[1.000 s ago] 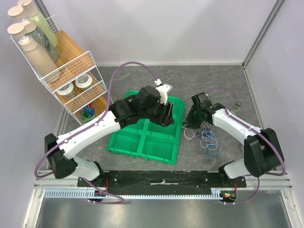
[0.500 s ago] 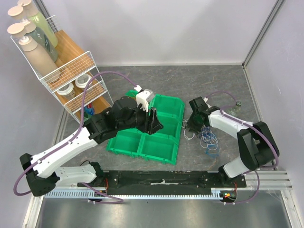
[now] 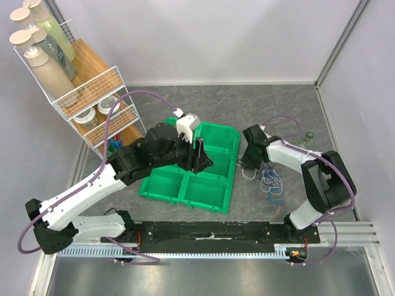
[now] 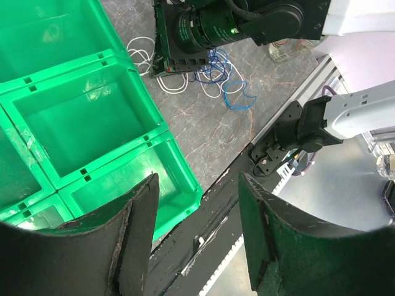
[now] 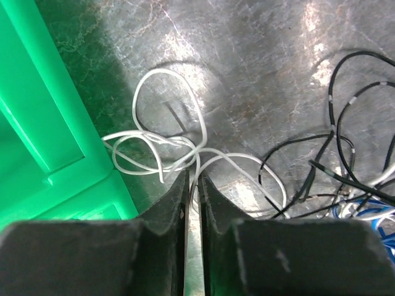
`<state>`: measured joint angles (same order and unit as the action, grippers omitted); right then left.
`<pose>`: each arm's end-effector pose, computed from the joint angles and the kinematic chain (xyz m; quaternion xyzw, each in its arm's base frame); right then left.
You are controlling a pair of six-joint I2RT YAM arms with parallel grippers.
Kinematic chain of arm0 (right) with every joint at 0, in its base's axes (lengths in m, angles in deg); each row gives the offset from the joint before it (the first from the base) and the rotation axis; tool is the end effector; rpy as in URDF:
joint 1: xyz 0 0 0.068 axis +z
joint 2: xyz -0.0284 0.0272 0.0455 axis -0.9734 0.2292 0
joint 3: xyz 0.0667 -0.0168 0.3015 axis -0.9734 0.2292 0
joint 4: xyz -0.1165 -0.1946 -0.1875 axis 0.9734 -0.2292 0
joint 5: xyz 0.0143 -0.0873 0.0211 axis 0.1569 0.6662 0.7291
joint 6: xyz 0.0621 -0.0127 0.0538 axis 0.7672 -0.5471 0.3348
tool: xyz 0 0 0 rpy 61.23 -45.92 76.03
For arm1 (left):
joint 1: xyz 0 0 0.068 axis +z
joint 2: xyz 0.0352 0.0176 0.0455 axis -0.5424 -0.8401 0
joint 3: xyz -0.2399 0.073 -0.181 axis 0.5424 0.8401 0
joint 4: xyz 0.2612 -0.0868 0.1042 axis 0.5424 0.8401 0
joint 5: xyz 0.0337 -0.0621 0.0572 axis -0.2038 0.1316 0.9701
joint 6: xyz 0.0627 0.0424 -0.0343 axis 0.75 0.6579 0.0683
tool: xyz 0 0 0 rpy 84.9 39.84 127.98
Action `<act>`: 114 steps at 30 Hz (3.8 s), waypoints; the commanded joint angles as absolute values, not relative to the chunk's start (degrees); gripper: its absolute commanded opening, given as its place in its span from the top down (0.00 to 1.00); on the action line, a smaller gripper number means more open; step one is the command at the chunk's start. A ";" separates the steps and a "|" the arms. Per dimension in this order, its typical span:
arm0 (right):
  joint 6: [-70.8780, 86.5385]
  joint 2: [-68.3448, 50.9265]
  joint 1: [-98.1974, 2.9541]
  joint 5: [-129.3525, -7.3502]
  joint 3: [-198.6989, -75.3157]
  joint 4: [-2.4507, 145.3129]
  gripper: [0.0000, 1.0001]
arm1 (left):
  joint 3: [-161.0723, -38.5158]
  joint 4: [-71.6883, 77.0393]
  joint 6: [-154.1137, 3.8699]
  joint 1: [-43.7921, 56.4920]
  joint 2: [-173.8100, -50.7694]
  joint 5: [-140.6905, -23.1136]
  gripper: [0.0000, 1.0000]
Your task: Untangle the cables
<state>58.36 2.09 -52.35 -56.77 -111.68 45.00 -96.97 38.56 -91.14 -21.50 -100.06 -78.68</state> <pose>0.3049 0.1327 0.1378 0.2845 0.9399 0.0959 0.1624 0.1611 -0.2356 0.4044 0.2198 0.8261 -0.3677 0.3660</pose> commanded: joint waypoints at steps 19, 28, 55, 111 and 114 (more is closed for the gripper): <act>46.18 -37.66 -52.75 -79.33 -117.53 35.38 1.00 | -91.96 13.31 -102.65 -21.64 -108.25 -101.33 0.37; 53.83 -40.84 -52.84 -82.94 -125.79 35.20 1.00 | -93.45 7.42 -103.35 -24.28 -113.43 -102.91 0.42; 48.32 -41.54 -52.84 -72.08 -134.66 20.73 0.82 | -88.80 6.69 -98.62 -24.98 -105.63 -89.65 0.98; 45.05 -35.39 -52.93 -41.30 -117.18 6.36 0.67 | -85.64 35.46 -102.82 -6.87 -104.03 -79.86 0.32; 41.99 -31.53 -54.85 -40.40 -116.75 9.52 0.67 | -86.07 33.09 -102.39 -11.52 -105.26 -80.85 0.30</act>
<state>43.25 -34.81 -53.04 -49.25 -117.08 7.38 -84.05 38.84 -100.75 -6.59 -104.91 -73.17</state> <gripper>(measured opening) 0.331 0.685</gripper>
